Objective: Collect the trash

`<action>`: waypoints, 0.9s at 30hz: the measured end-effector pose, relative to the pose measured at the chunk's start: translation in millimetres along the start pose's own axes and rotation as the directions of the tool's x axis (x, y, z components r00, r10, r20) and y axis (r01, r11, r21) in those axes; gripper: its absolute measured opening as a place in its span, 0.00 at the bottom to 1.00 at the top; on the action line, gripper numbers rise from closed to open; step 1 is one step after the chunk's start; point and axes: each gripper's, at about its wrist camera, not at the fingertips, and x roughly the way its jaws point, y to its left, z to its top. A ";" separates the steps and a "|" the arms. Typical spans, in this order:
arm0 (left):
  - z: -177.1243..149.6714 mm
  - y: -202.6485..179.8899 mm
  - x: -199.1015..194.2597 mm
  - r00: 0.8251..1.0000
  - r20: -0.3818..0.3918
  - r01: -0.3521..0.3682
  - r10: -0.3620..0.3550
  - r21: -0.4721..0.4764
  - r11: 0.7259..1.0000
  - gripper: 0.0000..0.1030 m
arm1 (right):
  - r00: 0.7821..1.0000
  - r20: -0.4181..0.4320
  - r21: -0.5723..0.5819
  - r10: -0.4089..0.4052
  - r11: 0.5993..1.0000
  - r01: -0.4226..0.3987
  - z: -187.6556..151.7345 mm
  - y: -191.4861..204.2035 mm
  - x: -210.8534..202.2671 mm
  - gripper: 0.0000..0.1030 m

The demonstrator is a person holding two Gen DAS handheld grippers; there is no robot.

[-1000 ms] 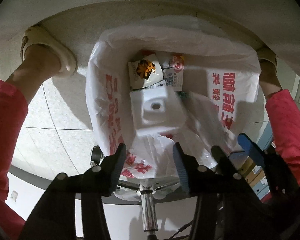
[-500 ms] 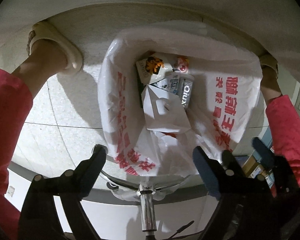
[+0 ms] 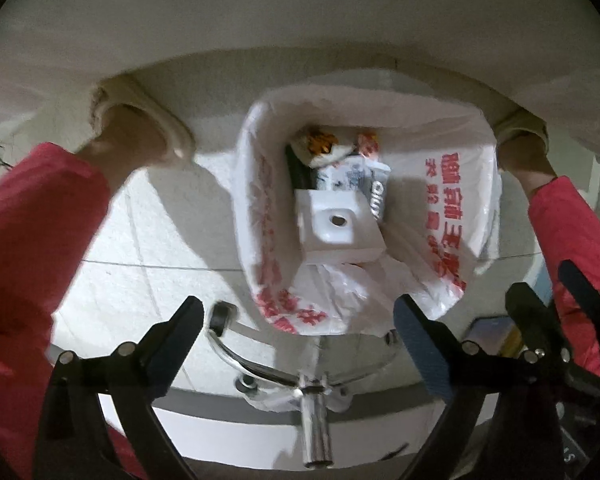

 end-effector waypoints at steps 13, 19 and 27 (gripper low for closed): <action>-43.1 -11.3 -63.2 0.975 0.213 -0.063 0.055 0.035 0.997 0.90 | 0.990 0.133 -0.029 -0.036 0.999 0.040 -23.7 3.0 -69.4 0.85; -66.0 -15.0 -85.8 0.956 0.283 -0.083 0.075 0.015 0.996 0.90 | 0.980 0.195 -0.035 -0.034 0.999 0.042 -42.2 5.7 -98.4 0.85; -102.9 -16.8 -121.9 0.927 0.360 -0.104 0.106 -0.024 0.994 0.90 | 0.945 0.324 -0.059 -0.049 0.996 0.071 -71.5 10.7 -147.3 0.85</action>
